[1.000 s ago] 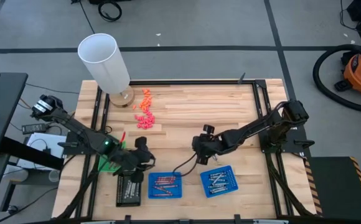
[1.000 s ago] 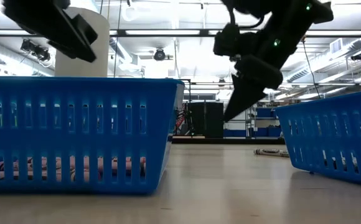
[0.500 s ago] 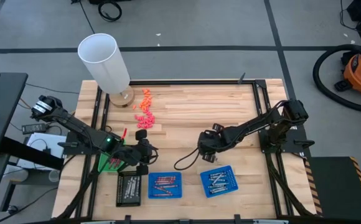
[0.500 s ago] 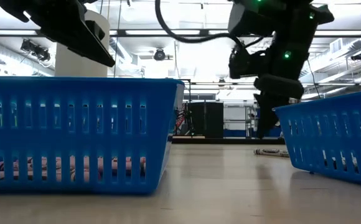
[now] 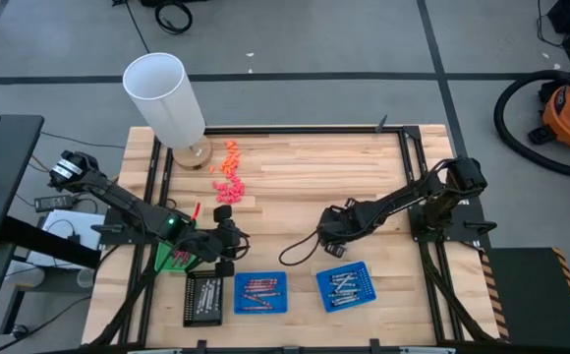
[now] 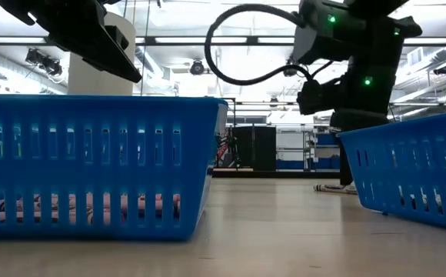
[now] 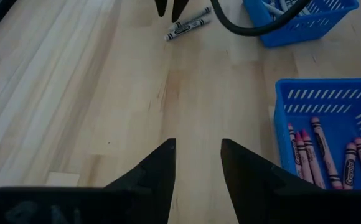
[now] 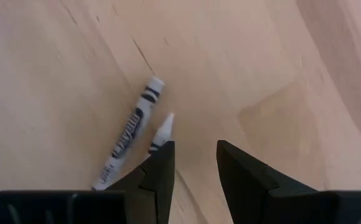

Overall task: Sort crayons
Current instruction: Put the white crayon into the black basket

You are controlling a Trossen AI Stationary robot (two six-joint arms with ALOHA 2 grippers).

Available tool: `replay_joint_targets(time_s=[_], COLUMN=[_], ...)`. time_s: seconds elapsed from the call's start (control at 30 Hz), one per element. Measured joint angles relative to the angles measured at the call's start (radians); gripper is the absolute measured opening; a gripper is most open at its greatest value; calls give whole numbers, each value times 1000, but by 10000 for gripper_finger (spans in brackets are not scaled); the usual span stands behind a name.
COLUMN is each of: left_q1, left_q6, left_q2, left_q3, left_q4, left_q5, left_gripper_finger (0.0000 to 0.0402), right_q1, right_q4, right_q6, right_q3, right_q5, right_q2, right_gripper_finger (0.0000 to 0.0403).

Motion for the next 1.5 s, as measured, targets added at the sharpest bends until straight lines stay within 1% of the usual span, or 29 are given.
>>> replay_joint_targets(time_s=[0.23,0.37,0.6,0.77,0.93,1.17,1.33,1.5], left_q1=[0,0,0,0,0,0,0,0], left_q6=[-4,-5,-5,-5,-5,-6,-11,-19], left_q2=[0,0,0,0,0,0,0,0], left_q3=[0,0,-1,-1,-1,-1,-1,-1], left_q4=[0,0,-1,-1,-2,-2,1,29], left_q5=[0,0,0,0,0,0,0,0], left_gripper_finger=[139,139,139,139,139,139,139,139], right_q1=[3,17,19,21,26,25,25,26], right_q4=[-115,-135,-136,-113,-36,51,88,88], right_q6=[17,20,71,111,118,148,152,118], right_q3=[26,43,26,6,-21,-92,-126,-116], right_q5=[1,0,-64,-79,-117,-121,-126,-119], right_q2=[-8,-33,-48,-48,-48,-50,-53,-50], right_gripper_finger=[129,129,129,129,129,128,110,63])
